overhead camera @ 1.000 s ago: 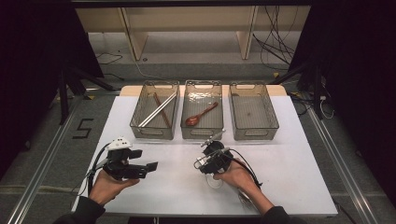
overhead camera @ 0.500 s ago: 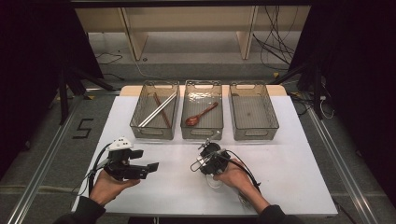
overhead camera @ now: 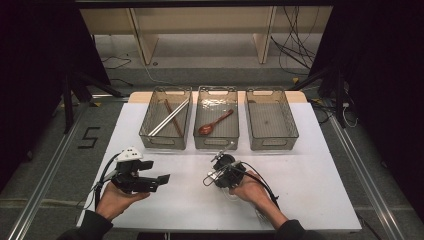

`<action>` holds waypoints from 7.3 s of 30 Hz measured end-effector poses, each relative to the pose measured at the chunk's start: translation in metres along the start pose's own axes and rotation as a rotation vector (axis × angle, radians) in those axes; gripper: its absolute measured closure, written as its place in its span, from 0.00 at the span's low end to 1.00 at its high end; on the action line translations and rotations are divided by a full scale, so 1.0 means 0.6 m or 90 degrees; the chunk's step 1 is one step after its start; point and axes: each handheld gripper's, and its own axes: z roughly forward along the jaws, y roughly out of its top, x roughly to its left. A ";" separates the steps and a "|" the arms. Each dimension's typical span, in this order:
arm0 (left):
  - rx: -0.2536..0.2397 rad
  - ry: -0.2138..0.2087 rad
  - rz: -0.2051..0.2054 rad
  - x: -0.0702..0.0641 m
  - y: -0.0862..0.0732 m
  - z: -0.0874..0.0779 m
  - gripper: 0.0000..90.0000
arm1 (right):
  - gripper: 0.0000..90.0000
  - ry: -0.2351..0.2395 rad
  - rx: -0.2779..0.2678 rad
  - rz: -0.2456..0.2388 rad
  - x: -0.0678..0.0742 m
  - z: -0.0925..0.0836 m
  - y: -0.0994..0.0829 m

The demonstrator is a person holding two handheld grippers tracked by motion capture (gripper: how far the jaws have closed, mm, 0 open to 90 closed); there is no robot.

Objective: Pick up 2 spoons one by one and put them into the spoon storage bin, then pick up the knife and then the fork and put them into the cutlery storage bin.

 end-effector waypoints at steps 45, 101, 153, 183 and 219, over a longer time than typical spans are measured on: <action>0.022 0.038 0.007 0.017 -0.004 0.005 0.20 | 0.96 -0.021 -0.147 0.050 -0.082 -0.145 0.078; 0.007 0.032 -0.003 0.013 -0.006 -0.005 0.19 | 0.85 -0.141 -0.171 0.150 -0.188 -0.106 0.214; -0.014 0.032 -0.011 0.013 -0.004 -0.006 0.17 | 0.34 0.029 -0.110 0.034 -0.057 -0.130 -0.040; -0.010 0.036 -0.007 0.013 -0.006 -0.008 0.17 | 0.33 0.047 -0.016 0.008 -0.039 -0.091 -0.068; -0.008 0.040 -0.009 0.013 -0.008 -0.011 0.17 | 0.65 0.007 0.091 -0.051 -0.030 -0.057 -0.070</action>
